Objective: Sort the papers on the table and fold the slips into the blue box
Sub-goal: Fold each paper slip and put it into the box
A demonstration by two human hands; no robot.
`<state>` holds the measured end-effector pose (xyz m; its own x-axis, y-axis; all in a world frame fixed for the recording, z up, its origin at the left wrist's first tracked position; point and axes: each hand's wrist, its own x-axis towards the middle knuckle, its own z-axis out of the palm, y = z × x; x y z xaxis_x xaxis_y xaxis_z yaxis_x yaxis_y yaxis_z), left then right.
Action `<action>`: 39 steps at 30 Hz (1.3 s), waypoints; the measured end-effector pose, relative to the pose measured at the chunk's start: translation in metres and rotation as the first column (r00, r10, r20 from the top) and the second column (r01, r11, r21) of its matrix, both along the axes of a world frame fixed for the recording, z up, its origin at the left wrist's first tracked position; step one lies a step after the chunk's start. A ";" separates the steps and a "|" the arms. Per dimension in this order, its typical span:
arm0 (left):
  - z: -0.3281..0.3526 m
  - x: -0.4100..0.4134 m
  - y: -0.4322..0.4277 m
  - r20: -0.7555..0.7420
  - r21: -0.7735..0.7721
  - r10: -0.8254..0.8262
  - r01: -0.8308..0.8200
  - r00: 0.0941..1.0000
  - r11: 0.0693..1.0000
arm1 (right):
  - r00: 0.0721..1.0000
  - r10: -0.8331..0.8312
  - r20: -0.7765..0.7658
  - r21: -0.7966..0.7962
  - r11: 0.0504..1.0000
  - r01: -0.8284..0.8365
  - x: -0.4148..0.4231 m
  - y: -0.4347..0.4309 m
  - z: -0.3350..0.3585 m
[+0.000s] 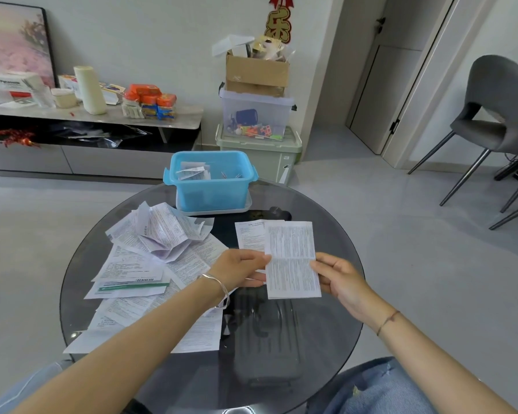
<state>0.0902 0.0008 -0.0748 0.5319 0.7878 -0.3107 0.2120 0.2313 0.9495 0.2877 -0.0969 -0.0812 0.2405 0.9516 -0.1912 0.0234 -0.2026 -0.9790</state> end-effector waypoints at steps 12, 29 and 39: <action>-0.009 -0.004 0.008 -0.149 -0.032 0.002 -0.007 0.989 0.999 | 0.146 -0.213 0.966 0.257 0.745 -0.615 0.011 -0.001 -0.024; -0.023 -0.032 -0.009 -0.826 0.478 -0.172 0.830 0.536 0.287 | 0.439 0.073 0.896 0.081 0.943 -0.322 0.009 -0.015 -0.032; -0.035 0.000 0.014 -0.532 0.547 0.006 0.339 0.847 0.766 | 0.842 -0.065 0.536 0.012 0.998 0.069 0.000 0.009 -0.034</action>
<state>0.0905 0.0149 -0.1093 0.5895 0.8060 -0.0531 0.6477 -0.4325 0.6272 0.2874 -0.0882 -0.1156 0.3710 0.9284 -0.0208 0.5300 -0.2300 -0.8162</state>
